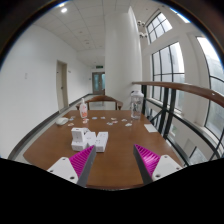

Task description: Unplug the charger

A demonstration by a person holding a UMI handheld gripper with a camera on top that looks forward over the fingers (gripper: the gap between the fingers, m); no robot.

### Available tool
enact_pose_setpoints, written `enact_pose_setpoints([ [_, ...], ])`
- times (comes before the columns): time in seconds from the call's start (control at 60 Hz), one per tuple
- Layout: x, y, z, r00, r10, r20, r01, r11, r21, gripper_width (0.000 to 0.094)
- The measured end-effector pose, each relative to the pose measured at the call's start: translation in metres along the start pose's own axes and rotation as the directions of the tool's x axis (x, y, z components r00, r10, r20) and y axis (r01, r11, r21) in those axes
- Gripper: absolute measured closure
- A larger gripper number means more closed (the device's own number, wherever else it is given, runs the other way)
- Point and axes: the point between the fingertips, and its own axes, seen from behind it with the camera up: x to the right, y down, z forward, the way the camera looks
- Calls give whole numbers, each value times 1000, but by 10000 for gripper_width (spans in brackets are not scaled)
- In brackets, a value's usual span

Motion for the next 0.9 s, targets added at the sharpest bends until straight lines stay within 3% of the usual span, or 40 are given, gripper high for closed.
enact_pose_setpoints([
  [0.367,-84,4,51,989,11,149,-9,1000,-15,158],
  [0.633,-136,5,141,987,-58,147,65,997,-44,202],
  [0.717,-146,6,169,985,-76,152,84,996,-42,328],
  [0.75,-153,9,173,981,-86,172,95,994,-47,529],
  [0.767,-154,10,174,981,-81,174,91,995,-51,568],
  [0.9,-153,8,175,985,-94,147,102,994,-47,739],
])
